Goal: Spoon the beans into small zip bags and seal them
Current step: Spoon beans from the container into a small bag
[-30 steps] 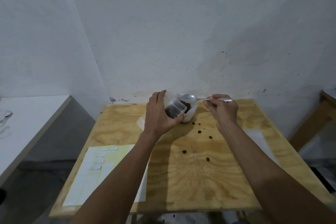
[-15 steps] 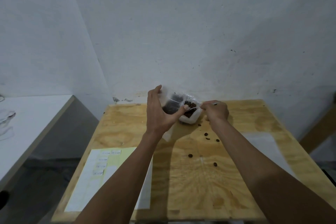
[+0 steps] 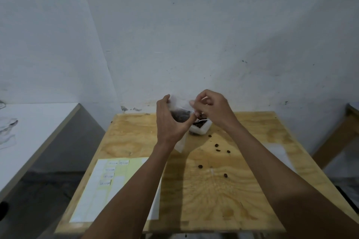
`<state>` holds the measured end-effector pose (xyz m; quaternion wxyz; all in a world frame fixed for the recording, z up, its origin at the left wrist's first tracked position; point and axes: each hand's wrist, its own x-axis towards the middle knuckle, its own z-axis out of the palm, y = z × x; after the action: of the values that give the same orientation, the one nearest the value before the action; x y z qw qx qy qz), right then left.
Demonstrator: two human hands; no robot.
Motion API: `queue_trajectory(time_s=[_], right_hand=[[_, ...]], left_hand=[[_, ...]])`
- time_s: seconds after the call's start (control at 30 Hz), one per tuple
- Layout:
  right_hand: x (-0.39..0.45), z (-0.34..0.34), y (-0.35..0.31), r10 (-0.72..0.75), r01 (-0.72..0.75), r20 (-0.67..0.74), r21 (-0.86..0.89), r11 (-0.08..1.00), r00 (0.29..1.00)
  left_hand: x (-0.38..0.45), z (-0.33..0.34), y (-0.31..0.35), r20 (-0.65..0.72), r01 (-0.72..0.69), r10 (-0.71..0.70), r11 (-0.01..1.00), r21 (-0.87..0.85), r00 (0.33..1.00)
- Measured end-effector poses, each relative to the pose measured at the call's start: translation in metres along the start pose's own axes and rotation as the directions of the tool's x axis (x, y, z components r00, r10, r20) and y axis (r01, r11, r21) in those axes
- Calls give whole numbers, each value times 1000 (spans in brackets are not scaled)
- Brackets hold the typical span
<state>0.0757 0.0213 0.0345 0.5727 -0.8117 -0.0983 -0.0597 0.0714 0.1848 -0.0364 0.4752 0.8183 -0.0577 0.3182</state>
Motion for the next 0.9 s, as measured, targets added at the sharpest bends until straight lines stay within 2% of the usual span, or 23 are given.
queue_trajectory(time_s=[0.07,0.23,0.37,0.57,0.9], right_hand=[[-2,2,-12,18,-16,60,-34,999,998],[-6,-4,-17,-22,14,-141,-59,998,990],[-14,-9,-21,-45,45,-184,-1,999,982],[-32,-12,-25,-42,48,-117,42,998,992],[-45,-9,-34,-70,87,-133,131,988,989]], left_hand=[[-1,-1,6,17,0,0,1000,-2,1000],[0,-17,29,24,22,-18,985,-172,1000],[8,-26,47,87,104,-80,946,-308,993],[7,-34,71,154,184,-129,886,-425,980],[1,-38,81,156,259,-208,808,-529,966]])
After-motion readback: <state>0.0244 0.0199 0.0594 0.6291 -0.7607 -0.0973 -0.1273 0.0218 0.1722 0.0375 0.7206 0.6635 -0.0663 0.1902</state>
